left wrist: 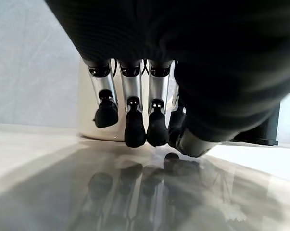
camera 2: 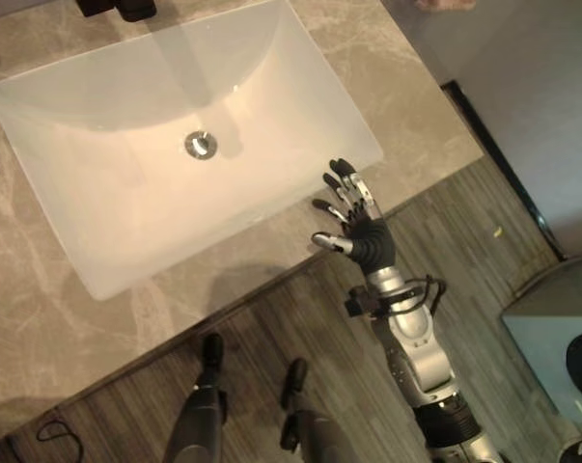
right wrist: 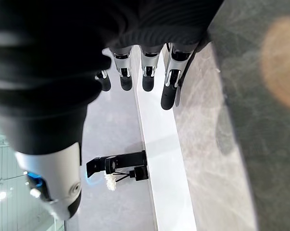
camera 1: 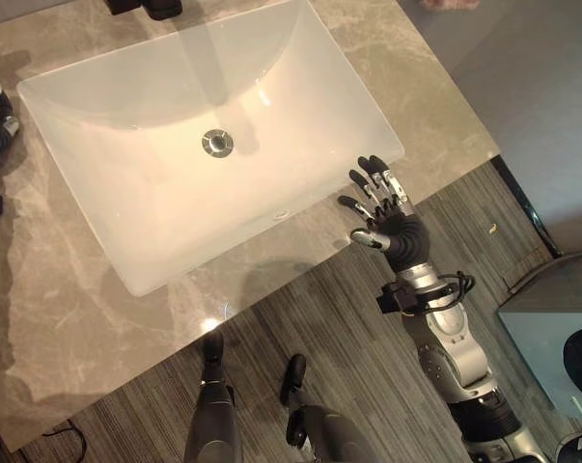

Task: Put brush and paste in cup on sink, flatten towel.

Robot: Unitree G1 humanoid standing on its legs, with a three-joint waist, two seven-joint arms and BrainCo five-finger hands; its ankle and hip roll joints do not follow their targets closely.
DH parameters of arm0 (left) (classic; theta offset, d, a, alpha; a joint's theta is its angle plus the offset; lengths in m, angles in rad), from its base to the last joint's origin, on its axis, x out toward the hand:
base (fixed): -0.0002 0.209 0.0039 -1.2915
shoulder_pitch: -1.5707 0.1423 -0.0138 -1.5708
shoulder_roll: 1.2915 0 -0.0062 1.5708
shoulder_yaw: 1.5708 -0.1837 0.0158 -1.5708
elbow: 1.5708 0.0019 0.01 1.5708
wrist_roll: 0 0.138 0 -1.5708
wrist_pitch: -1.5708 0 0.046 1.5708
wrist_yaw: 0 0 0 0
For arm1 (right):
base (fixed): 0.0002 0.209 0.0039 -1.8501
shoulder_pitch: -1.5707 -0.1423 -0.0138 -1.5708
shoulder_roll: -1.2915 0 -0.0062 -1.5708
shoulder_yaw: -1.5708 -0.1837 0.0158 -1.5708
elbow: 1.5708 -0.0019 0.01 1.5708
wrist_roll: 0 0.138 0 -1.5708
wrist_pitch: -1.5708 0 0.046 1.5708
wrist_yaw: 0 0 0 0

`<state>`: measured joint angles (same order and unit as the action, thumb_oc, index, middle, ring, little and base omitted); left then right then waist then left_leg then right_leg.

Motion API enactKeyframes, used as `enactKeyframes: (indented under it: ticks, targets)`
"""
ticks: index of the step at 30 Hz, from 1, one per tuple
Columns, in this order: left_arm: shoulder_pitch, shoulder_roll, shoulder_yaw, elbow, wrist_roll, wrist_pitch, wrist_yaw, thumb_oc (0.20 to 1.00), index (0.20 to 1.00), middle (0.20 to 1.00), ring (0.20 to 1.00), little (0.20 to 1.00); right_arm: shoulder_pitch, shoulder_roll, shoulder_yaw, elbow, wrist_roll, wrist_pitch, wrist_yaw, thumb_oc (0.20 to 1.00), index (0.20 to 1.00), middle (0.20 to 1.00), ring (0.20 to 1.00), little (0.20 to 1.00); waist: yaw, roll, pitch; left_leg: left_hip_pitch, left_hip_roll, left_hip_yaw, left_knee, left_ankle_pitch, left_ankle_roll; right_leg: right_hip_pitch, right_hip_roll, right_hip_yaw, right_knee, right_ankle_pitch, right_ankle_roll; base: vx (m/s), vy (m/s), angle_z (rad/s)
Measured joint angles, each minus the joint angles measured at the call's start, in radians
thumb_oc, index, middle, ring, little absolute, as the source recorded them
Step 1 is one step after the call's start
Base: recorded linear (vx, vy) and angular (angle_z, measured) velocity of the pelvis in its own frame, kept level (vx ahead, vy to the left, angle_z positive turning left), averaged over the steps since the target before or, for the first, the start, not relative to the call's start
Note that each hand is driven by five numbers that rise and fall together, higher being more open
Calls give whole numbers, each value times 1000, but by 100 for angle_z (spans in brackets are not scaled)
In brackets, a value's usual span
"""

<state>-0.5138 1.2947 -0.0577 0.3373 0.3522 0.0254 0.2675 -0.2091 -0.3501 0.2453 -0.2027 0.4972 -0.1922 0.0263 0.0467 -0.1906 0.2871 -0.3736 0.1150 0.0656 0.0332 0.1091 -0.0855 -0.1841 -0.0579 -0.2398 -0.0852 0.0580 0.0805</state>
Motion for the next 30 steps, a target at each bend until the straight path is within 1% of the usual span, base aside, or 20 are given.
enactKeyframes:
  ticks: [4,6,7,11,15,18,21,25,27,28,29,30]
  targets:
    - [-12,6,-1,1,0,0,0,200,200,200,200,200,0,0,-7,-2,0,-3,0,1000,1000,1000,1000,1000,0,-3,0,-11,-1,0,6,-1,1,-9,-2,1,0,2,3,0,0,0]
    - [-41,6,-18,9,0,1,0,200,200,200,200,200,-3,0,-9,-2,0,-5,-1,1000,1000,1000,1000,1000,0,-5,3,-16,-1,-1,12,-2,1,-11,-1,1,0,3,3,1,38,-1]
    - [-53,9,-33,15,0,1,1,200,200,200,200,200,-3,-1,-9,-1,0,-5,-1,1000,1000,1000,1000,1000,0,-6,3,-26,0,-1,34,-15,1,-13,-1,2,0,3,4,4,53,-4]
    - [-55,39,-34,16,0,1,2,200,200,200,200,200,-9,0,-10,-3,0,-10,0,1000,1000,1000,1000,1000,-6,-10,3,-62,4,2,97,-47,7,-31,-3,12,14,6,4,-1,42,-8]
    - [-55,45,-31,16,0,1,5,200,200,200,200,200,-10,0,-10,-1,0,-9,0,1000,1000,1000,1000,1000,-2,-19,7,-68,2,21,126,-67,17,-43,-12,34,31,4,7,-8,29,-12]
    - [-48,47,-19,4,0,1,8,200,200,200,200,200,-11,1,-12,3,0,-9,0,1000,1000,1000,1000,1000,-4,-20,7,-87,4,27,171,-92,23,-44,-15,41,33,7,11,-7,19,-10]
    - [51,46,58,-60,0,-1,14,200,200,200,200,200,-9,1,-17,9,0,-9,1,1000,1000,1000,1000,1000,-4,-21,6,-88,6,29,180,-100,26,-43,-19,43,35,6,12,-1,-2,-1]
    - [134,39,118,-102,2,-1,14,200,200,200,200,200,-9,1,-19,16,0,-9,0,1000,1000,1000,1000,1000,7,-17,9,-84,4,29,190,-106,25,-39,-17,44,34,5,12,-5,-14,0]
    - [183,34,144,-136,2,-2,13,200,200,200,200,200,-10,1,-23,17,0,-9,0,1000,1000,1000,1000,1000,23,-4,17,-81,6,28,191,-106,25,-30,-16,43,33,5,11,-25,-76,2]
    - [249,5,194,-167,2,-5,13,200,200,200,200,200,-9,1,-27,20,0,-9,0,1000,1000,1000,1000,1000,29,1,21,-71,3,25,191,-106,25,-23,-16,40,31,4,10,-13,-67,2]
    - [275,-9,213,-172,2,-7,14,200,200,200,200,200,-8,1,-30,20,-1,-9,-1,1000,1000,1000,1000,1000,40,11,26,-66,5,26,189,-106,25,-15,-16,40,32,3,10,-15,-78,7]
    - [310,-44,254,-176,2,-14,13,200,200,200,200,200,-7,-2,-32,21,-1,-9,-1,1000,1000,1000,1000,1000,42,15,28,-56,2,22,189,-106,24,-4,-16,37,28,3,10,-23,-37,3]
